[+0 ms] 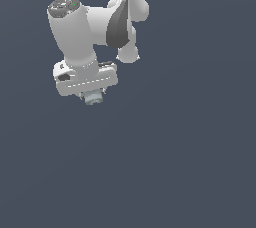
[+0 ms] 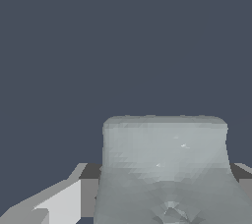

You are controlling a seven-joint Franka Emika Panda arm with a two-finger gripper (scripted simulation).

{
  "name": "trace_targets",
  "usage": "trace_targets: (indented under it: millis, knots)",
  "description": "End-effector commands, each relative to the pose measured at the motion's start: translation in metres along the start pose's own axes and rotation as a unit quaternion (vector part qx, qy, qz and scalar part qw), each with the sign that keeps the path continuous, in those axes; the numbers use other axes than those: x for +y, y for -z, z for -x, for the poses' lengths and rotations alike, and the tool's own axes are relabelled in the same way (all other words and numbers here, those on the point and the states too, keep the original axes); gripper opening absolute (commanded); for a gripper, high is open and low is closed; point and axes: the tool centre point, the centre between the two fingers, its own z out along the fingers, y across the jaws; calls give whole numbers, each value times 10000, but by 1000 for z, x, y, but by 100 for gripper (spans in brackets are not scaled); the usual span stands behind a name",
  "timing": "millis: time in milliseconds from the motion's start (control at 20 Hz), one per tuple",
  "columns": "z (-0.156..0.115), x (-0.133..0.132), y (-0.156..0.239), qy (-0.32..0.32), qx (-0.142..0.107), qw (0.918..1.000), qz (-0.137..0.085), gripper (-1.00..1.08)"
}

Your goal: Pick up the object and move it to a goal position.

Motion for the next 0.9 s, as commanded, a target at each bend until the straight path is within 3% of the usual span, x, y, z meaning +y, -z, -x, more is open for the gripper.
trace_targets:
  millis: [0,400,850]
  knots:
    - [9,13,23,5,-4,10000,-5,-100]
    - [25,45,73,3,-6,10000,-2,-100]
    - [27,54,85,2,-9,10000,3,-100]
